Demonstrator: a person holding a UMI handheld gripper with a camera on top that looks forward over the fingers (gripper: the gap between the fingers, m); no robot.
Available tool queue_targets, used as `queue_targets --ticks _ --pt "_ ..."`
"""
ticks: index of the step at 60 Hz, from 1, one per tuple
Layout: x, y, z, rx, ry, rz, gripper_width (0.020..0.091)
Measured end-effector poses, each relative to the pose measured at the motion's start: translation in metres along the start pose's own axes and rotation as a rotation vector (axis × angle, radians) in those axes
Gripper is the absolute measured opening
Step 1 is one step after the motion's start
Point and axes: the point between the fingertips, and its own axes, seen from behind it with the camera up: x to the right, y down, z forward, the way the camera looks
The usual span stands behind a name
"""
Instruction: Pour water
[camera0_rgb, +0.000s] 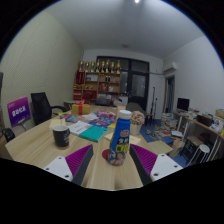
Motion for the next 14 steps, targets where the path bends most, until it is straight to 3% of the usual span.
queue_targets --ticks 14 --pt "-0.034 -0.002 -0.139 0.023 -0.043 0.061 0.0837"
